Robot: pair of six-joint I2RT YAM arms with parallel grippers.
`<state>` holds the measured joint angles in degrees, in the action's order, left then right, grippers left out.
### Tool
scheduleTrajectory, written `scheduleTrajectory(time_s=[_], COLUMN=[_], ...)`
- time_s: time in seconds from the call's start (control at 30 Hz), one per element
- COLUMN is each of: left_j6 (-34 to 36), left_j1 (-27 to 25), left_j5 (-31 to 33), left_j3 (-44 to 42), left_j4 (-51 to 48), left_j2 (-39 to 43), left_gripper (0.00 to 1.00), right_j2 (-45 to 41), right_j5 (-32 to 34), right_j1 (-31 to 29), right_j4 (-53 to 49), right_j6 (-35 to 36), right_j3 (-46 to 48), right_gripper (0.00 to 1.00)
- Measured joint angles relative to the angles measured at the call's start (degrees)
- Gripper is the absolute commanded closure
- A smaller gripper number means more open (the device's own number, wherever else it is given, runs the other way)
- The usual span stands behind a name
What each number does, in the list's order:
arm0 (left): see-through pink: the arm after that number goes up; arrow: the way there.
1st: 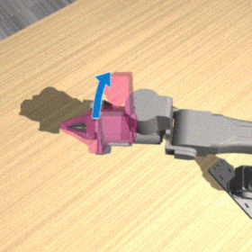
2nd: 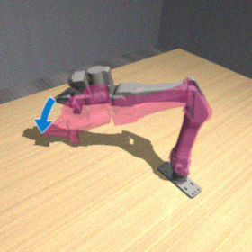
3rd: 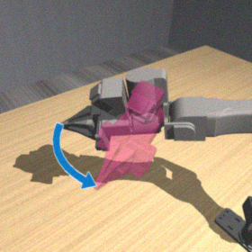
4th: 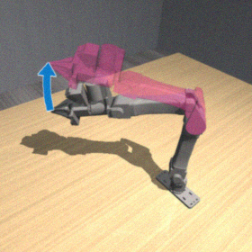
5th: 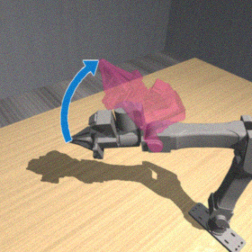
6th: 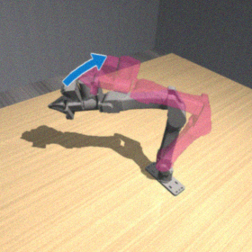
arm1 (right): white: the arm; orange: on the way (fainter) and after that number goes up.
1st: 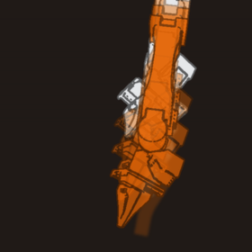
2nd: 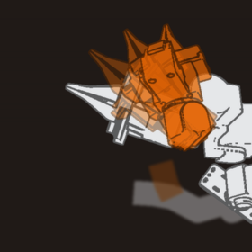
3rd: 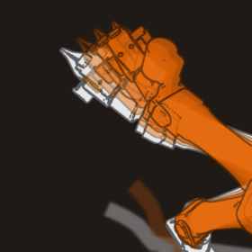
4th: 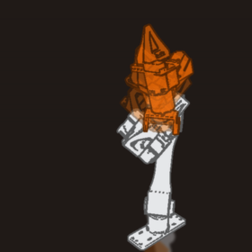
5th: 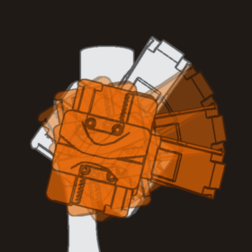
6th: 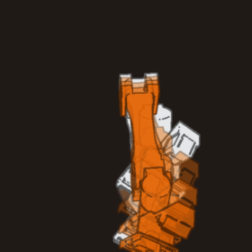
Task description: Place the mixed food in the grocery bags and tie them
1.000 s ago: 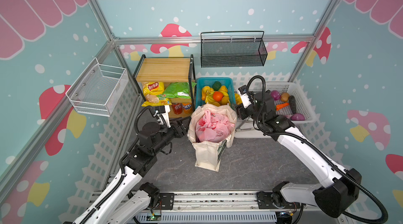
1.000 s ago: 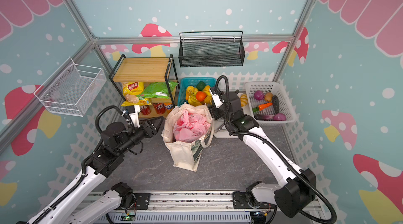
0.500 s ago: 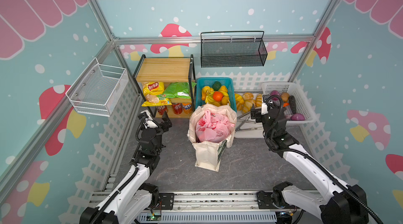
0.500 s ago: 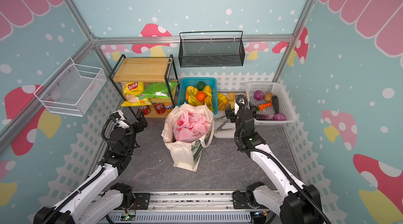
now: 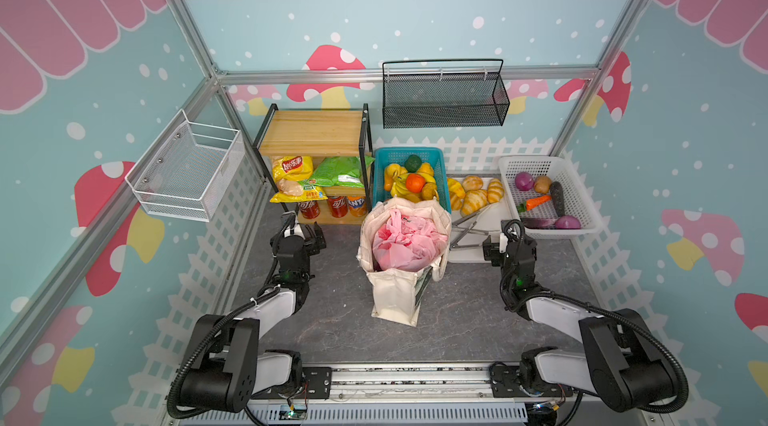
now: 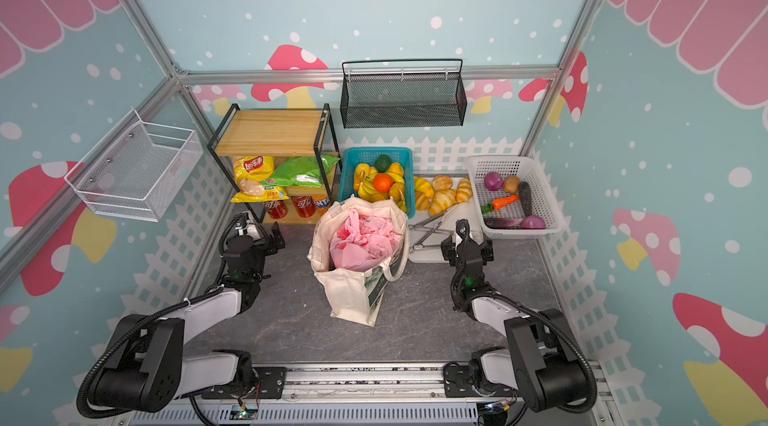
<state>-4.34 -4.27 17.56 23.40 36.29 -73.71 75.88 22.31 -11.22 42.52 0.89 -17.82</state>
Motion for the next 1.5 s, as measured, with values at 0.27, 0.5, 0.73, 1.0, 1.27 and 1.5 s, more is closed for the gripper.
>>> scheduleTrajectory(time_s=[0.27, 0.5, 0.73, 1.0, 1.27, 1.5], left_j6=[1.79, 2.51, 2.03, 1.97, 1.97, 1.97], left_j1=[0.17, 0.59, 1.16, 1.16, 1.16, 1.16], left_j5=[-4.15, -6.86, -6.14, -5.73, -5.73, -5.73], left_j3=[-0.48, -3.89, -1.70, -1.70, -1.70, -1.70], left_j4=[6.62, 13.07, 13.51, 13.35, 13.33, 13.33], left_j2=[-5.88, -14.91, -14.88, -14.88, -14.88, -14.88], left_gripper=[0.00, 0.00, 0.00, 0.00, 0.00, 0.00], right_j2=[4.90, 10.60, 11.76, 11.74, 11.74, 11.74], right_j5=[-6.73, -9.31, -9.29, -9.70, -9.75, -9.75], right_j1=[2.71, 8.24, 10.10, 10.10, 10.10, 10.10], right_j4=[8.98, 27.63, 31.32, 32.46, 32.50, 32.50], right_j6=[1.95, 0.68, -1.81, -1.86, -1.86, -1.86], right_j3=[0.26, 7.30, 7.56, 7.56, 7.56, 7.56], right_gripper=[0.00, 0.00, 0.00, 0.00, 0.00, 0.00])
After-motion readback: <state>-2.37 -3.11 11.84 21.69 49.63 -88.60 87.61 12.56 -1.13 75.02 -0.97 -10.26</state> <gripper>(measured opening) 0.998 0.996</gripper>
